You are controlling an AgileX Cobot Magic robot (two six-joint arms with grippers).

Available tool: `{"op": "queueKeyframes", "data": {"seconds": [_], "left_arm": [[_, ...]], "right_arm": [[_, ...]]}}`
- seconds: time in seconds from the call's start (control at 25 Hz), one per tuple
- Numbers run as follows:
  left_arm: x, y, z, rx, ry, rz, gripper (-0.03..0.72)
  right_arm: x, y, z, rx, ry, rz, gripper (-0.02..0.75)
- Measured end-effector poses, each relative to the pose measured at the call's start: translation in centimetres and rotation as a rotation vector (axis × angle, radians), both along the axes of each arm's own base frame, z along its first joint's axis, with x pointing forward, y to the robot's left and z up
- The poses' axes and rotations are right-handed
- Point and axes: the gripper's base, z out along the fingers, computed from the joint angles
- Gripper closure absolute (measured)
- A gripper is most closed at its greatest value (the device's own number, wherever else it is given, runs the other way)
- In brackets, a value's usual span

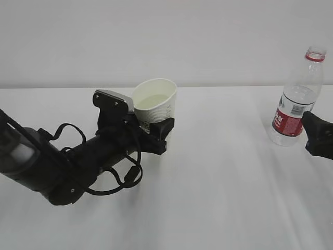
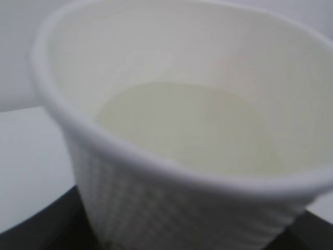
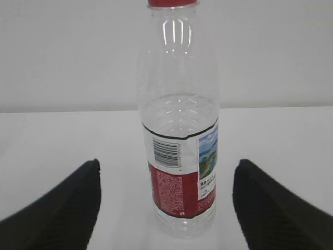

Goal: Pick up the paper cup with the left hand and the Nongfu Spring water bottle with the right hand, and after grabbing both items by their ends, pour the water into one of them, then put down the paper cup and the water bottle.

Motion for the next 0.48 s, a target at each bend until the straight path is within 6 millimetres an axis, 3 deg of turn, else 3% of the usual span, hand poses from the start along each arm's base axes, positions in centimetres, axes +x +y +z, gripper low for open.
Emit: {"op": "queueKeyframes", "data": {"seconds": [0.48], "left_arm": [[-0.4, 3.0, -1.3, 0.047, 0.051, 0.232, 0.169]], "right_arm": [[0.0, 0.0, 0.0, 0.000, 0.000, 0.000, 0.143]]}}
